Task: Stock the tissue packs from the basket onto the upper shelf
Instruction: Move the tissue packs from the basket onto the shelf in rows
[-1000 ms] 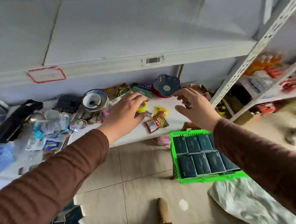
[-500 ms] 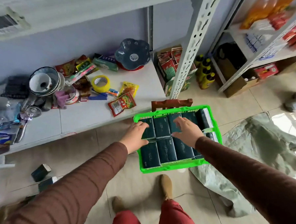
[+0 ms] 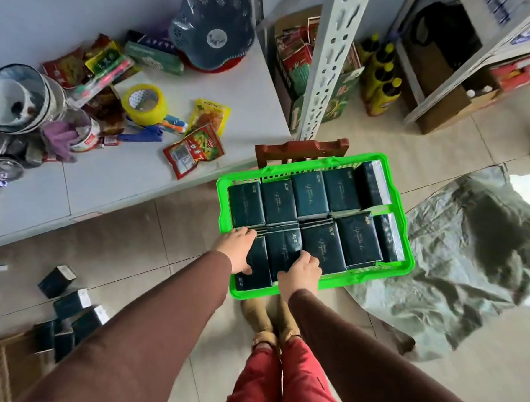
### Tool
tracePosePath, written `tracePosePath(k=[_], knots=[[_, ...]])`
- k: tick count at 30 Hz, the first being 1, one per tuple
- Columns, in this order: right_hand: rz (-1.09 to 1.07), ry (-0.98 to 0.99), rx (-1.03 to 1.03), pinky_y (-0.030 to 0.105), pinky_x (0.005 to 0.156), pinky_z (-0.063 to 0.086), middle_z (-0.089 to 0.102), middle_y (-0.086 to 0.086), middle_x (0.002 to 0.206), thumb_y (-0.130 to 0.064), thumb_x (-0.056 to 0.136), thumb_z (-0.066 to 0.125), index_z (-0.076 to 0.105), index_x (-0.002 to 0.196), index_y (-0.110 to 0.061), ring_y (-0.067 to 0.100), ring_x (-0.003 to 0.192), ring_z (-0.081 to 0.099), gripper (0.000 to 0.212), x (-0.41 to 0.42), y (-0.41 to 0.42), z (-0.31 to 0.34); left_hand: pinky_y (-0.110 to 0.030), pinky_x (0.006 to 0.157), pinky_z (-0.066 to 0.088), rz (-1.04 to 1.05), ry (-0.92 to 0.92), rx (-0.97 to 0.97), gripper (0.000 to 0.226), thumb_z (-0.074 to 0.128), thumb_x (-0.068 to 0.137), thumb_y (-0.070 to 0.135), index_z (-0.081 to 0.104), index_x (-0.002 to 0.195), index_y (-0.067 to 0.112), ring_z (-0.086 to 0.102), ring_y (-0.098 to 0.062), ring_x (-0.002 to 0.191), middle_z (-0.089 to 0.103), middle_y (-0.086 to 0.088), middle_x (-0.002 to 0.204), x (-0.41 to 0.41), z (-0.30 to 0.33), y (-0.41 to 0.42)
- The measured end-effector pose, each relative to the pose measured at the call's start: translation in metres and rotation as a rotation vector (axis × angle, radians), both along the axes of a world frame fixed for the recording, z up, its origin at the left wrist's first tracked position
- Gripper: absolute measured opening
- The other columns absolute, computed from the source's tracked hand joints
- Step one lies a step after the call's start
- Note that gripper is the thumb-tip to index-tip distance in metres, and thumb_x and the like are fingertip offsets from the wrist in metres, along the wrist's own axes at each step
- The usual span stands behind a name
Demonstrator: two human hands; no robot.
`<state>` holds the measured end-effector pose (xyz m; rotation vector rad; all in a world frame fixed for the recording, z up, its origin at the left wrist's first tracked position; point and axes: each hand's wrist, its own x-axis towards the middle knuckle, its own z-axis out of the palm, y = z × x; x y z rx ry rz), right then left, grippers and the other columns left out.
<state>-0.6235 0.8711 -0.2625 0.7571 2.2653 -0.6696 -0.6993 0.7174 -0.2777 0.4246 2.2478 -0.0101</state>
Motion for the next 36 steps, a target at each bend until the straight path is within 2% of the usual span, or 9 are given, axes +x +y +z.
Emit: tracePosePath(k=[6,15,19,22,25,28,30,33,36], knots=[[-0.281,-0.022,-0.074,0.031,0.092,0.031,0.056,0.015,0.131,-0.004,0.084,0.048,0.033,0.133,-0.010,0.036,0.118,0.039,0.051,-0.004,0.000,-0.015,-0.042,0.097,0.039,-0.055,0.052,-0.054,0.095,0.084,0.062,0.054,0.036,0.135,0.014,0.054,-0.030,0.120,0.056,-0.009,0.128,-0.003,-0.014,0.002],[-0.024,-0.140,0.042,0.037,0.100,0.035,0.051,0.011,0.132,-0.049,0.077,0.068,0.048,0.126,-0.011,0.033,0.124,0.041,0.065,-0.008,0.017,-0.017,-0.041,0.102,0.033,-0.037,-0.016,-0.057,0.099,0.083,0.060,0.058,0.040,0.134,0.010,0.037,-0.029,0.126,0.043,-0.009,0.133,-0.001,-0.015,-0.012],[-0.154,-0.074,-0.083,0.038,0.093,0.040,0.056,0.009,0.121,-0.044,0.071,0.075,0.051,0.115,-0.014,0.034,0.118,0.048,0.058,-0.014,0.025,-0.010,-0.038,0.094,0.042,0.194,-0.092,0.120,0.086,0.086,0.060,0.045,0.038,0.127,0.022,0.055,-0.032,0.113,0.059,-0.005,0.127,0.003,-0.003,-0.016],[-0.283,0.104,-0.313,0.036,0.080,0.048,0.064,0.002,0.089,-0.029,0.068,0.079,0.048,0.098,-0.015,0.028,0.089,0.061,0.044,-0.017,0.029,0.010,-0.044,0.085,0.053,0.540,-0.153,0.400,0.072,0.088,0.053,0.026,0.044,0.110,0.036,0.063,-0.033,0.098,0.064,-0.005,0.109,0.016,0.002,-0.033],[-0.098,0.217,-0.387,0.034,0.074,0.050,0.066,-0.001,0.087,-0.027,0.074,0.078,0.048,0.101,-0.019,0.023,0.079,0.062,0.041,-0.031,0.023,0.056,-0.046,0.086,0.055,0.901,-0.137,0.628,0.087,0.085,0.052,0.010,0.039,0.118,0.042,0.062,-0.034,0.104,0.060,-0.011,0.119,0.025,0.039,-0.059],[0.142,0.332,-0.438,0.026,0.065,0.047,0.064,-0.005,0.094,-0.029,0.076,0.077,0.046,0.103,-0.022,0.017,0.078,0.061,0.041,-0.063,0.003,0.120,-0.026,0.085,0.050,1.106,-0.057,0.743,0.086,0.076,0.071,-0.014,0.026,0.133,0.017,0.055,-0.028,0.114,0.052,-0.013,0.128,0.028,0.108,-0.091],[0.294,0.406,-0.471,0.024,0.061,0.043,0.064,-0.004,0.096,-0.027,0.077,0.078,0.045,0.101,-0.023,0.017,0.078,0.060,0.041,-0.086,-0.020,0.167,-0.028,0.085,0.048,1.186,0.025,0.751,0.071,0.077,0.073,-0.011,0.035,0.126,0.011,0.055,-0.028,0.117,0.055,-0.014,0.125,0.031,0.157,-0.124],[0.502,0.489,-0.509,0.030,0.072,0.048,0.063,-0.001,0.104,-0.030,0.073,0.078,0.045,0.110,-0.024,0.022,0.087,0.061,0.050,-0.112,-0.068,0.241,-0.030,0.082,0.046,1.270,0.232,0.770,0.060,0.085,0.070,0.011,0.048,0.117,0.016,0.059,-0.025,0.110,0.061,-0.005,0.117,0.046,0.240,-0.180],[0.730,0.570,-0.552,0.043,0.077,0.053,0.064,0.004,0.100,-0.043,0.061,0.072,0.048,0.109,-0.024,0.025,0.086,0.062,0.057,-0.124,-0.129,0.310,-0.031,0.097,0.046,1.311,0.412,0.815,0.078,0.084,0.074,0.023,0.042,0.140,0.031,0.057,-0.014,0.115,0.055,0.009,0.129,0.078,0.315,-0.241]])
